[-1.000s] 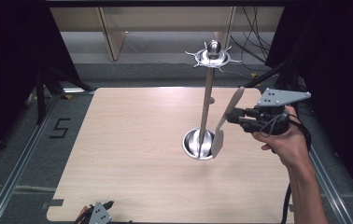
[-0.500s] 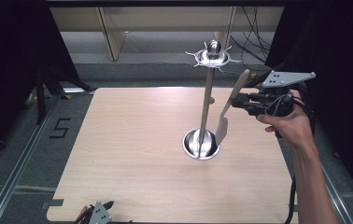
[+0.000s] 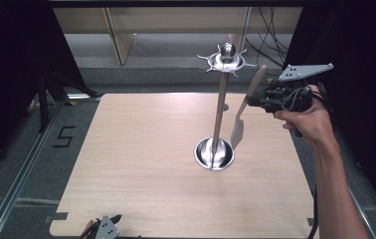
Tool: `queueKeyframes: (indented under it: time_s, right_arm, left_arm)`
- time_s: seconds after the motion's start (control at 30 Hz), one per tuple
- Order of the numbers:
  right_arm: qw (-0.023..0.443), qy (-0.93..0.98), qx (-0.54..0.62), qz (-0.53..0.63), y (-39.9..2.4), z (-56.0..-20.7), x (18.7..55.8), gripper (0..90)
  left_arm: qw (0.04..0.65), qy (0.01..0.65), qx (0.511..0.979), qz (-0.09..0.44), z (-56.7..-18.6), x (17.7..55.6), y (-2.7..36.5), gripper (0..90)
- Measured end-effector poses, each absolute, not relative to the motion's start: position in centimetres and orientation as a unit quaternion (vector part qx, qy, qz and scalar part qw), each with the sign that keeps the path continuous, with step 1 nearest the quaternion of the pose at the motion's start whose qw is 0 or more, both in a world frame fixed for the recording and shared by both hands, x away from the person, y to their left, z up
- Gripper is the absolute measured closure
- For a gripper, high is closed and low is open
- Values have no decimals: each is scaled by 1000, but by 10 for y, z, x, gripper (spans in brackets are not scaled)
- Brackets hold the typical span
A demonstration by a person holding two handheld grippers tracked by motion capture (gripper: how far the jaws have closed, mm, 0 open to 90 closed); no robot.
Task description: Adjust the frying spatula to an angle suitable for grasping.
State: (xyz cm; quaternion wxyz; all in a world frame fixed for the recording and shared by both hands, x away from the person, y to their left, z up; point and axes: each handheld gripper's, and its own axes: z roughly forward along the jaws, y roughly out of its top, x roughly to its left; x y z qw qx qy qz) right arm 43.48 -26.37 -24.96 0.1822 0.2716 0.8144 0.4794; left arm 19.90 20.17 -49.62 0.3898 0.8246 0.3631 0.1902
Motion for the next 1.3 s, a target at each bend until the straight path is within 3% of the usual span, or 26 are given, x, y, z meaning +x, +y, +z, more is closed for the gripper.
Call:
queueKeyframes:
  time_s: [0.2, 0.37, 0.4, 0.6, 0.87, 1.3]
  right_arm:
    - [172, 819, 271, 475, -261, -248, 440, 739]
    - [165, 824, 270, 469, -260, -247, 443, 738]
    - [171, 821, 269, 474, -259, -247, 444, 739]
    - [155, 830, 266, 465, -258, -244, 448, 739]
    - [148, 841, 253, 454, -257, -241, 454, 739]
    - [139, 842, 245, 460, -254, -243, 457, 736]
  left_arm:
    - [384, 341, 832, 208, -496, 202, 204, 148]
    - [390, 362, 825, 191, -496, 199, 202, 148]
    - [385, 339, 832, 209, -495, 202, 204, 148]
    - [391, 362, 825, 188, -496, 199, 201, 148]
    - [385, 342, 834, 199, -494, 201, 203, 148]
    - [392, 364, 823, 193, -496, 198, 200, 149]
